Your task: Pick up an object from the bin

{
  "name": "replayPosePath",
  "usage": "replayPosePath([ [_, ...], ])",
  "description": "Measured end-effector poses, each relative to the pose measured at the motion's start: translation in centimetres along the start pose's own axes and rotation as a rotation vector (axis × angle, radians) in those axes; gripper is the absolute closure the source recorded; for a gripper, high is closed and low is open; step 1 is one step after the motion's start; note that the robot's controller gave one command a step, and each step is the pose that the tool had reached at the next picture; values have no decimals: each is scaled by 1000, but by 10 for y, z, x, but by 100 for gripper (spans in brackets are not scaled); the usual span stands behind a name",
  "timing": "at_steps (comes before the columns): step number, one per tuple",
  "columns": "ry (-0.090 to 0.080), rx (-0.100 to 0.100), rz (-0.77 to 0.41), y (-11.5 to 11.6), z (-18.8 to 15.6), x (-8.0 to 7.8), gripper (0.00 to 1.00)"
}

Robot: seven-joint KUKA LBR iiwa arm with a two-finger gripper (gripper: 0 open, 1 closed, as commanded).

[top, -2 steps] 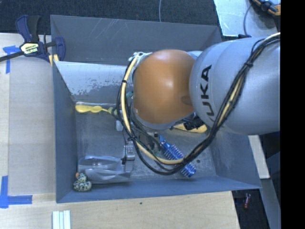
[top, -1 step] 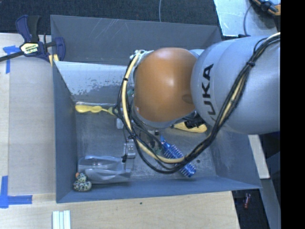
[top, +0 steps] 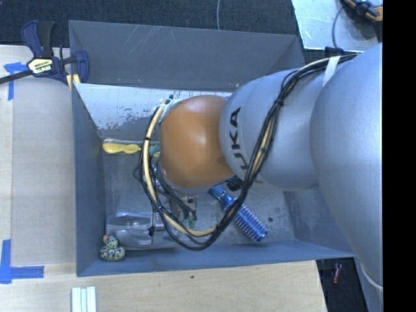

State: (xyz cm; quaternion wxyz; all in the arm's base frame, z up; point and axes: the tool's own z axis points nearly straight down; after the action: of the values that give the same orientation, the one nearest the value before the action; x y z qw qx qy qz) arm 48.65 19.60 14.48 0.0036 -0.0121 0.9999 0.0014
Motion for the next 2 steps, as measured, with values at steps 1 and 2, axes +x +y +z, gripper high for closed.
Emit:
replayPosePath([
  [1, 5, 3, 31, 5, 31, 1, 0],
  [2, 9, 8, 170, 16, 38, 2, 0],
])
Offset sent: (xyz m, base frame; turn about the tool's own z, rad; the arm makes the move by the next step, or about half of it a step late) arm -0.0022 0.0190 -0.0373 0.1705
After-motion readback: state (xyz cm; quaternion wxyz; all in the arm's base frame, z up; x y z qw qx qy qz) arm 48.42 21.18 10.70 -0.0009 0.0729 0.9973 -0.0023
